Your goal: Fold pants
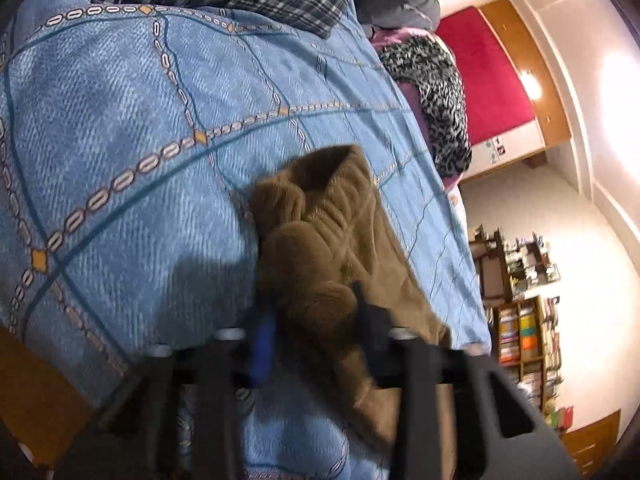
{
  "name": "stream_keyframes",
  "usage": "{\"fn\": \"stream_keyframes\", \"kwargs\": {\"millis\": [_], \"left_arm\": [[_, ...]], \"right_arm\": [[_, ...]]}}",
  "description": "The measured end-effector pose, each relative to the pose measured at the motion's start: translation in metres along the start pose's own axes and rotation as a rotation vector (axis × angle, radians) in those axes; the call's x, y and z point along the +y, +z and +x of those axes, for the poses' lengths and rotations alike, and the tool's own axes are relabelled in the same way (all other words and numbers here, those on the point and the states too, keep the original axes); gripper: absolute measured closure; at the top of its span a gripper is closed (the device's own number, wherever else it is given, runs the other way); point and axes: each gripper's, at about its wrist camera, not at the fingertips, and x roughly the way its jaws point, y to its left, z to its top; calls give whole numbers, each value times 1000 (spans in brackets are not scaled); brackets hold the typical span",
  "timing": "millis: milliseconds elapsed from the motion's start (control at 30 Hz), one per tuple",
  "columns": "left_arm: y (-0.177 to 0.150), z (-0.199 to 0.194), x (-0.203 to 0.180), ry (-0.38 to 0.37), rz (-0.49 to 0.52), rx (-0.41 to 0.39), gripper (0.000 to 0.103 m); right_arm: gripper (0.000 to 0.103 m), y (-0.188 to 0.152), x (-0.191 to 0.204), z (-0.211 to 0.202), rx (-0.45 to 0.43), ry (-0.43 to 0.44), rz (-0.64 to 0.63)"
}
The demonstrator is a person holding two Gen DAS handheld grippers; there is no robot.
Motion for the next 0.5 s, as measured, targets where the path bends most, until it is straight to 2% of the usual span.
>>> {"fn": "stream_keyframes", "kwargs": {"millis": [67, 233, 367, 433, 500], "left_arm": [[6, -2, -10, -19, 41, -27, 84], [18, -9, -67, -108, 247, -100, 88], [29, -25, -106, -201, 412, -193, 88], [30, -26, -105, -203, 460, -207, 88], [32, -18, -84, -160, 427, -174, 88]], "right_arm": [[53, 0, 4, 1, 1, 2, -8], [53, 0, 7, 2, 2, 1, -11], [53, -1, 12, 2, 6, -2, -13], [53, -3, 15, 2, 8, -1, -17], [53, -4, 15, 3, 14, -3, -17]]}}
